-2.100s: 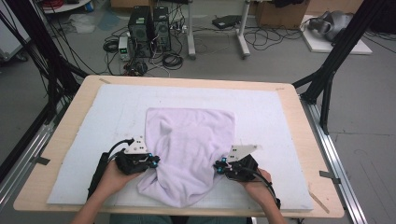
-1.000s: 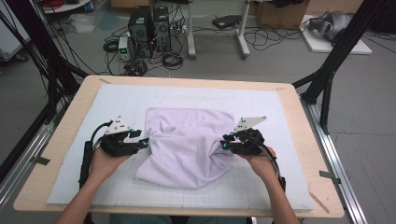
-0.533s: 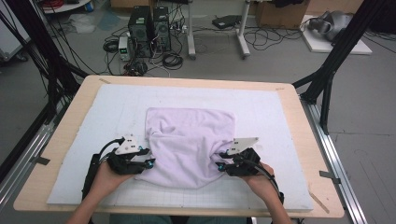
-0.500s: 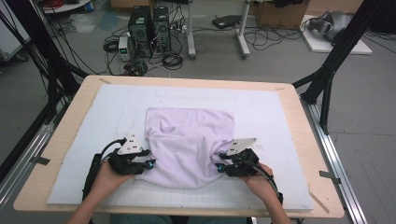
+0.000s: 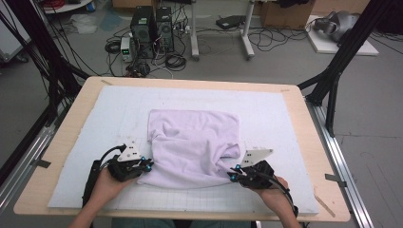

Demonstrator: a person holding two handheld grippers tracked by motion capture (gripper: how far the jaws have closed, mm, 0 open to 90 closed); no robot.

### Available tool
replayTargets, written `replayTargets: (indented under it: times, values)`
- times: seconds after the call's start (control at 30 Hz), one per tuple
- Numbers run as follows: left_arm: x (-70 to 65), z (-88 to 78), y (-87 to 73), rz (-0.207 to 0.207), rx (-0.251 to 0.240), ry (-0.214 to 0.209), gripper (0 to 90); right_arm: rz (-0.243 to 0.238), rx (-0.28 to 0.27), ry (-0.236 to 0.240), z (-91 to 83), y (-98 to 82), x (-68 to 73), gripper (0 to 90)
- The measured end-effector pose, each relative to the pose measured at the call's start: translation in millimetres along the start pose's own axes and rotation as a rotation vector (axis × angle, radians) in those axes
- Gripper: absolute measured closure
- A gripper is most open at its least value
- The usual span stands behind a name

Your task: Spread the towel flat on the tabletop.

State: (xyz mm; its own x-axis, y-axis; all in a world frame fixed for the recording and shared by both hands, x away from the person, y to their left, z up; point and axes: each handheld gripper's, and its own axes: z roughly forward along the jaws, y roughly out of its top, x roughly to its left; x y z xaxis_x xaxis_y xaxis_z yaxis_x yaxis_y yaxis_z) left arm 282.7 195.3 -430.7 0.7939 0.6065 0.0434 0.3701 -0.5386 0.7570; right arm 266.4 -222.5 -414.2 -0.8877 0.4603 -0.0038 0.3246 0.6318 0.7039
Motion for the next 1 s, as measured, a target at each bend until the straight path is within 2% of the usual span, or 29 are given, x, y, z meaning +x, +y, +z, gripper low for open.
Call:
replayTargets:
  times: [0.13,0.17,0.2,0.23,0.33,0.4,0.43,0.5,0.6,0.63,0.67,0.77,0.83,0.9,1.0]
  values:
    - [3.4,-7.3,-2.3,-0.021,-0.021,-0.004,83.6,0.011,0.006,0.012,-7.8,-6.0,6.0,80.5]
    - [3.3,-8.6,-2.5,-0.021,-0.027,-0.008,83.3,0.018,0.007,0.024,-7.7,-7.5,5.9,77.6]
    - [2.8,-10.1,-2.2,-0.024,-0.033,-0.010,81.9,0.021,0.011,0.021,-7.3,-7.9,5.6,70.5]
    - [2.3,-11.7,-1.5,-0.030,-0.043,-0.013,78.0,0.027,0.008,0.009,-7.6,-7.1,4.7,67.4]
    - [0.7,-18.9,1.9,-0.042,-0.081,-0.029,63.3,0.032,-0.052,-0.004,-14.9,-0.6,2.7,59.5]
    - [-0.7,-22.7,4.8,-0.036,-0.102,-0.038,58.5,0.013,-0.087,-0.017,-19.0,5.8,2.8,50.5]
    - [-1.6,-23.2,5.9,-0.030,-0.107,-0.044,56.6,0.004,-0.108,-0.008,-19.2,8.4,3.0,50.4]
    - [-3.9,-21.1,6.7,-0.015,-0.095,-0.058,55.4,-0.036,-0.126,0.006,-16.5,11.8,5.9,50.5]
    - [-7.9,-11.9,4.4,-0.002,-0.056,-0.100,54.3,-0.072,-0.084,0.035,-0.9,12.2,9.1,50.8]
    - [-9.5,-8.6,3.2,-0.001,-0.043,-0.101,54.4,-0.074,-0.068,0.049,5.5,11.1,9.6,50.7]
    - [-10.2,-5.0,1.8,0.004,-0.029,-0.112,56.3,-0.068,-0.059,0.061,11.9,9.7,10.5,50.9]
    - [-12.5,4.9,-1.7,0.035,0.019,-0.112,75.9,-0.081,-0.019,0.071,28.5,5.5,10.4,61.0]
    - [-12.5,5.9,-1.8,0.032,0.010,-0.114,82.3,-0.065,-0.012,0.084,35.8,4.3,9.2,70.4]
    - [-11.6,2.4,-0.5,0.022,-0.002,-0.107,86.8,-0.094,-0.013,0.073,35.1,7.3,9.7,84.0]
    - [-10.8,-8.8,3.6,0.016,-0.041,-0.090,87.6,-0.118,-0.023,0.062,27.3,14.7,12.4,85.5]
